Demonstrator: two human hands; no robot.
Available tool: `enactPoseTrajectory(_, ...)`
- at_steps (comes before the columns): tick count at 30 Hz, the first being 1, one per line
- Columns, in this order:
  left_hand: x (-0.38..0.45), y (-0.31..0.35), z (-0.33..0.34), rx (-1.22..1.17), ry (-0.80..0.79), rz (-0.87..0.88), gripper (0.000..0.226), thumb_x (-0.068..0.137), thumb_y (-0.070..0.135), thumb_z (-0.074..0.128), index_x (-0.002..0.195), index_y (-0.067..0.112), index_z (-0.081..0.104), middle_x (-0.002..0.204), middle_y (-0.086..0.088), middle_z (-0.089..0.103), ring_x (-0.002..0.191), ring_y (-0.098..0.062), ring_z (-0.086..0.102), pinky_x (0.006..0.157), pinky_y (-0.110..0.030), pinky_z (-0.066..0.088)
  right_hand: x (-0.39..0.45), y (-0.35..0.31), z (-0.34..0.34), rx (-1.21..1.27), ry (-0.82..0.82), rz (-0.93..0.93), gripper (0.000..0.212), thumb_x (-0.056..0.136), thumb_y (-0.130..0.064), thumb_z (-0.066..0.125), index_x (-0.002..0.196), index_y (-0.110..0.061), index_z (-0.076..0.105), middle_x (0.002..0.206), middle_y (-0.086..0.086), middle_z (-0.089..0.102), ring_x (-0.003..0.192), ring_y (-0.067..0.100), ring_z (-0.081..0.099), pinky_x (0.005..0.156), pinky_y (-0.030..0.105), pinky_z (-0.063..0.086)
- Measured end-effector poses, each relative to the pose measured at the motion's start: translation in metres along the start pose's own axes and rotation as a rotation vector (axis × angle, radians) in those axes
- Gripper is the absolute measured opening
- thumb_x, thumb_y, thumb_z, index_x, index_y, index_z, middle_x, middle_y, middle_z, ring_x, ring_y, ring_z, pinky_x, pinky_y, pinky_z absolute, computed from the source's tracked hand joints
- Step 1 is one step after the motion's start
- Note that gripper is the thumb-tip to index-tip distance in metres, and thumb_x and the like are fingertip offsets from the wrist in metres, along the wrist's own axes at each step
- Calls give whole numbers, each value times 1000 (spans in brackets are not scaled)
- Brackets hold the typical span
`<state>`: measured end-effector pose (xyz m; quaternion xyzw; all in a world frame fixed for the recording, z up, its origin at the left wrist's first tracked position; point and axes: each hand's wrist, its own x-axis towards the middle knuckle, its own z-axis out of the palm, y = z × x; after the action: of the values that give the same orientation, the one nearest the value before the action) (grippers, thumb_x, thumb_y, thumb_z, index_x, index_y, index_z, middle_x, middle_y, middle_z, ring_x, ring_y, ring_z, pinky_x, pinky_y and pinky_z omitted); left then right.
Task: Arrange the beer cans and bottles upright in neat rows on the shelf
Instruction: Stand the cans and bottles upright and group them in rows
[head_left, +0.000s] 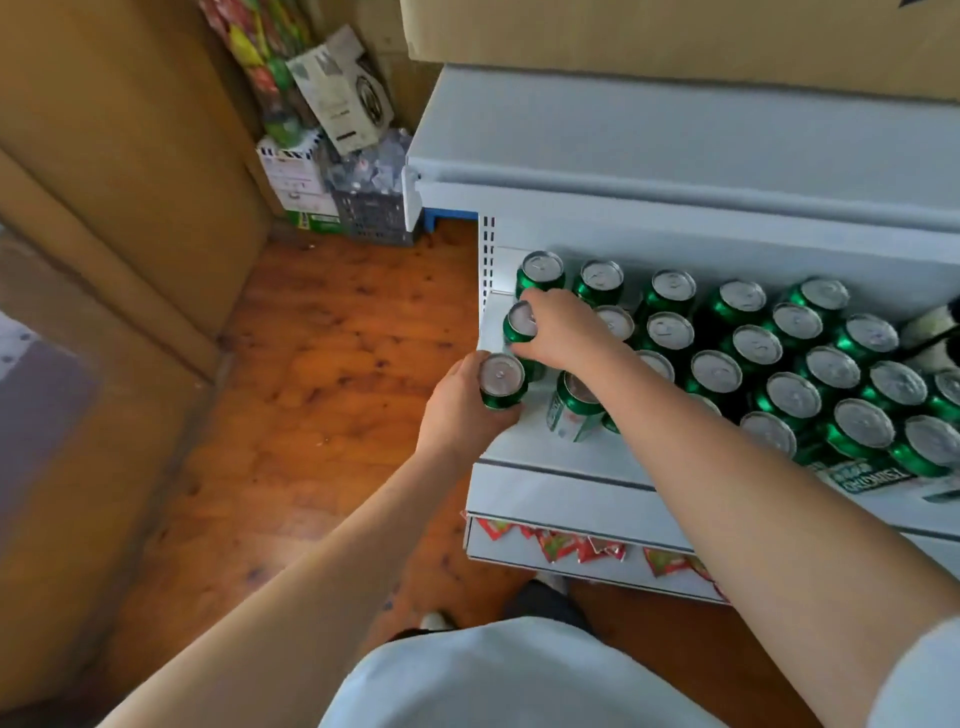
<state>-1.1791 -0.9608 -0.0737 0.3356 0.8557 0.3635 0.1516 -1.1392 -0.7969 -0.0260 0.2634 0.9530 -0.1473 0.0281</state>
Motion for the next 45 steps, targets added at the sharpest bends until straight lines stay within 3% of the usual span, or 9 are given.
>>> enactPoseTrajectory(4,10,3,4,-25,-55,-12,73,71,37,85,132,21,49,124,2,56,109,-14,56,84,-19,43,3,-1,2,80,31,31,65,80,-45,74,126,-10,45,106,9,63,88,22,61,69,33,50)
enactPoseTrajectory(9,17,2,-2,-33,-172,-35,122,69,41,86,155,20,2,154,-5,26,137,-22,35,107,-37,38,21,13,-24,55,300,78,54,91,-55,53,110,-4,55,97,10,61,86,27,61,73,40,53)
enactPoseTrajectory(12,22,-5,0,49,-272,-109,130,69,40,87,155,21,-9,158,-9,20,141,-27,33,108,-42,38,45,21,-36,23,185,158,48,89,-54,58,92,-7,53,87,9,53,84,27,55,68,36,47)
enactPoseTrajectory(17,38,-12,16,47,-331,-132,132,60,51,87,154,36,-4,149,1,43,135,-23,43,109,-47,41,79,16,-38,-80,-38,161,43,82,-48,67,88,-9,51,74,3,48,78,26,52,61,29,38)
enactPoseTrajectory(23,44,-10,30,-73,-275,-103,115,67,40,87,154,36,12,139,10,54,125,-14,53,102,-32,46,87,18,-26,72,4,155,40,86,-47,64,84,-11,46,79,1,46,73,18,49,59,27,36)
enactPoseTrajectory(30,49,0,44,-101,-159,-162,110,63,39,88,150,35,23,134,10,57,121,-16,57,100,-39,51,83,30,-30,150,4,51,49,89,-55,59,63,-22,33,64,-4,40,58,12,38,50,25,25)
enactPoseTrajectory(37,45,13,33,-79,-221,-274,124,66,34,89,155,22,3,154,-5,35,139,-27,38,109,-46,38,44,75,-59,-10,81,119,34,95,-44,46,87,-14,59,95,7,64,92,27,58,82,32,46)
enactPoseTrajectory(41,5,23,9,138,3,-360,73,85,26,74,143,16,31,142,-8,42,101,-19,57,70,-23,49,1,96,-61,-211,-136,6,64,74,-76,57,94,-15,63,91,4,64,86,26,61,74,35,51)
enactPoseTrajectory(45,-31,50,8,244,155,82,37,90,36,65,120,17,52,117,4,51,70,-11,58,45,-14,37,-11,93,-45,-305,-138,-62,58,68,-72,67,73,-17,51,73,0,54,74,24,54,56,31,42)
